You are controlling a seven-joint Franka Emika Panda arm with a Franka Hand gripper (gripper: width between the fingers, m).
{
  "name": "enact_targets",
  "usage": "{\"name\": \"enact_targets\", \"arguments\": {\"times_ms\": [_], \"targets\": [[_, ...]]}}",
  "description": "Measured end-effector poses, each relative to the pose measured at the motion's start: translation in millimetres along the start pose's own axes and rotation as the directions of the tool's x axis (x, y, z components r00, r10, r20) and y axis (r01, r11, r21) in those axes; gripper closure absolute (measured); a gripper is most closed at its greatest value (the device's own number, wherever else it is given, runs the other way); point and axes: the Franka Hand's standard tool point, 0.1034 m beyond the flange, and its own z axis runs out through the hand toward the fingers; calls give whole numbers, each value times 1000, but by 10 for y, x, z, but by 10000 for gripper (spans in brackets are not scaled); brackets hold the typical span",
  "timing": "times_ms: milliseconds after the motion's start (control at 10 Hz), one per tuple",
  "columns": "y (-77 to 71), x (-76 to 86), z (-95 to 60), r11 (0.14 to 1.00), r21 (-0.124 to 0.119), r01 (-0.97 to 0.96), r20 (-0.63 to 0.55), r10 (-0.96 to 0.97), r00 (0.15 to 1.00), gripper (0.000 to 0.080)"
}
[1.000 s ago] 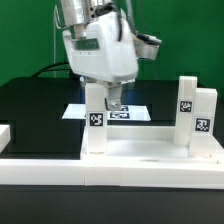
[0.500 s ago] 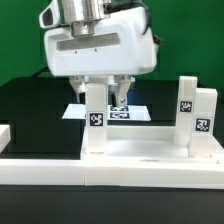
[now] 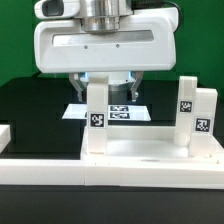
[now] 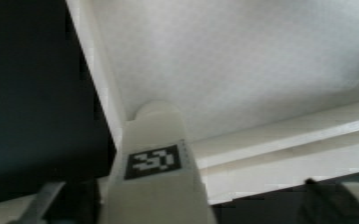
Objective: Assemble desk
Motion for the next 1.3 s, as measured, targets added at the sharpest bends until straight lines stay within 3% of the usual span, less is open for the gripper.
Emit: {"name": "enact_targets", "arguments": {"times_ms": [100,200,300,600,800,1000,1100,1300], "targets": [[1,0,0,1000,0,1,0,-1,1000,393],[15,-1,3,998,-1,-67,0,67,998,393],[44,-1,11,987,-4,-163,1,163,987,499],[8,10,7,897,0,-441,-7,441,897,506],[-63,26,10,664,19,-747,0,748,664,506],[-87,92,3,369,71,-927,56,926,373,506],[-70,112,-2,285,83,-955,73,954,291,506],[-68,106,8,235,77,-969,77,967,241,506]]}}
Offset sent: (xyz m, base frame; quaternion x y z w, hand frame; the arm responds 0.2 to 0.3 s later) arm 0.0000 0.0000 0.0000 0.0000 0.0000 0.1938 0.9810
